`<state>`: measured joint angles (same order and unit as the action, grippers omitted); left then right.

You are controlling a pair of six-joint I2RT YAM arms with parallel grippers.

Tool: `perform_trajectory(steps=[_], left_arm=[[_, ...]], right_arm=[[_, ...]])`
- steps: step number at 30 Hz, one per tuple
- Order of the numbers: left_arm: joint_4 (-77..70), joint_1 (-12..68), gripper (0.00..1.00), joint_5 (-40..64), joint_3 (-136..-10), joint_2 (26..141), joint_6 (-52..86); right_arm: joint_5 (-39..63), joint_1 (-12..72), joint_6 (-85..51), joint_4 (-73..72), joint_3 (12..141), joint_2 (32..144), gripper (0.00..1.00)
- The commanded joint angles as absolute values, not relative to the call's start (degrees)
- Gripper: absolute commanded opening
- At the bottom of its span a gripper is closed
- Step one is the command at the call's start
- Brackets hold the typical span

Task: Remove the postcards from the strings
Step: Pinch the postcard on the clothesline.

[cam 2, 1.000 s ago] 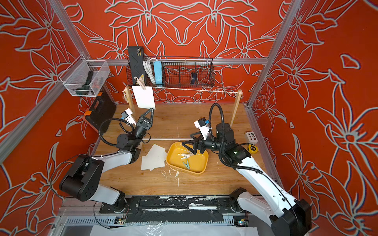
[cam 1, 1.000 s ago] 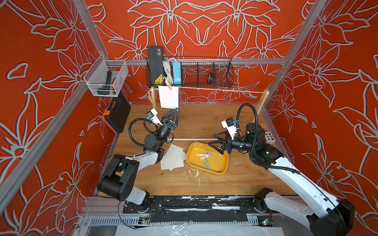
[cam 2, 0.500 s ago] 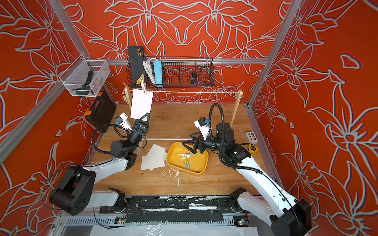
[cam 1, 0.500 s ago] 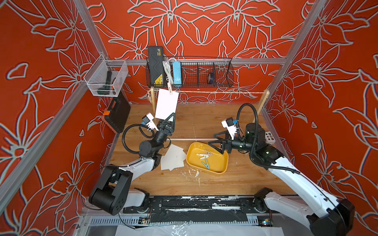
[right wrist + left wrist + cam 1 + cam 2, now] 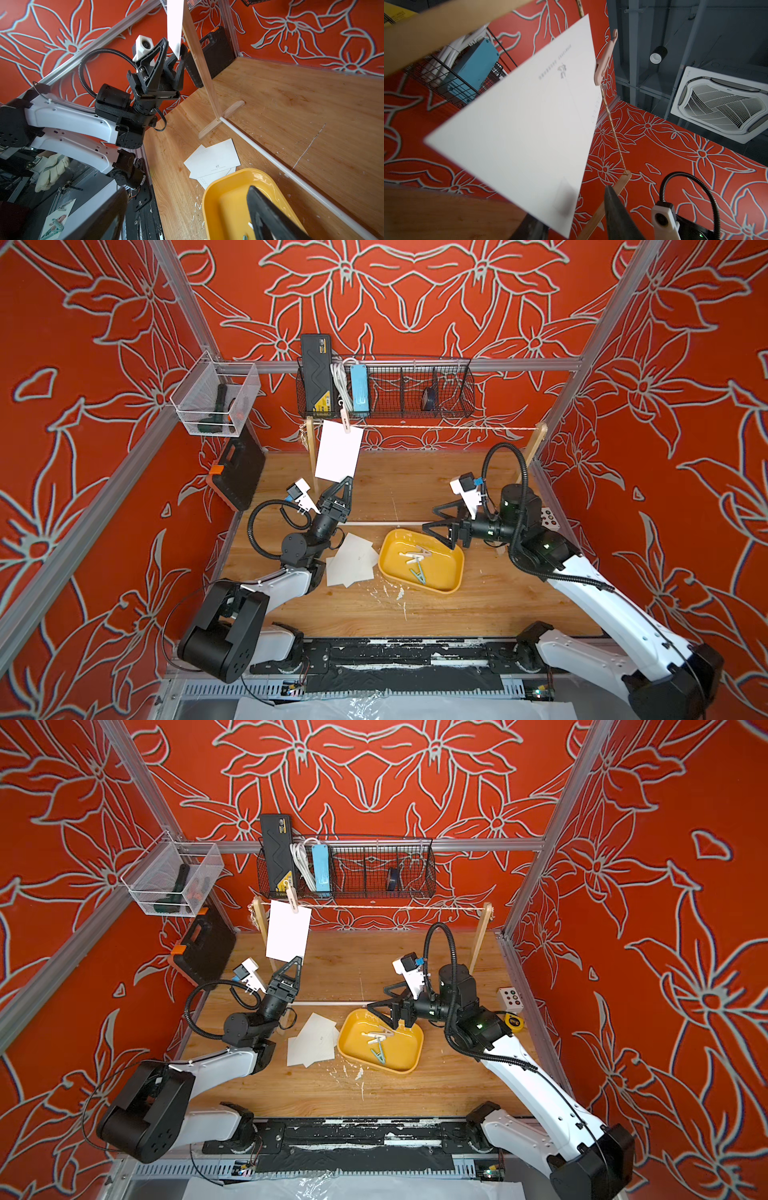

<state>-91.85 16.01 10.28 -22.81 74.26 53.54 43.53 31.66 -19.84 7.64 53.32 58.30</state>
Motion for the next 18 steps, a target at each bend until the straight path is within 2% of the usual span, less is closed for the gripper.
perform_trajectory(steps=[1, 4, 8, 12, 18], left_arm=[[-101.4, 14.8, 0.34, 10.3, -23.3, 72.2, 52.8], [-99.4, 14.3, 0.22, 11.6, -24.6, 71.6, 52.7], [-97.0, 14.3, 0.18, 12.3, -25.2, 71.2, 52.8], [-93.5, 14.3, 0.01, 12.6, -25.8, 70.9, 52.6], [-91.3, 14.3, 0.00, 12.1, -26.3, 70.8, 53.2]], right_arm=[[43.3, 32.3, -18.8, 7.8, 54.5, 58.6, 0.90], [43.1, 32.6, -19.0, 7.8, 54.9, 58.7, 0.89], [42.9, 32.8, -18.4, 8.6, 57.1, 59.7, 0.89], [43.1, 33.2, -16.3, 12.9, 64.3, 62.7, 0.90], [45.4, 33.3, -14.7, 18.9, 82.5, 71.8, 0.91]])
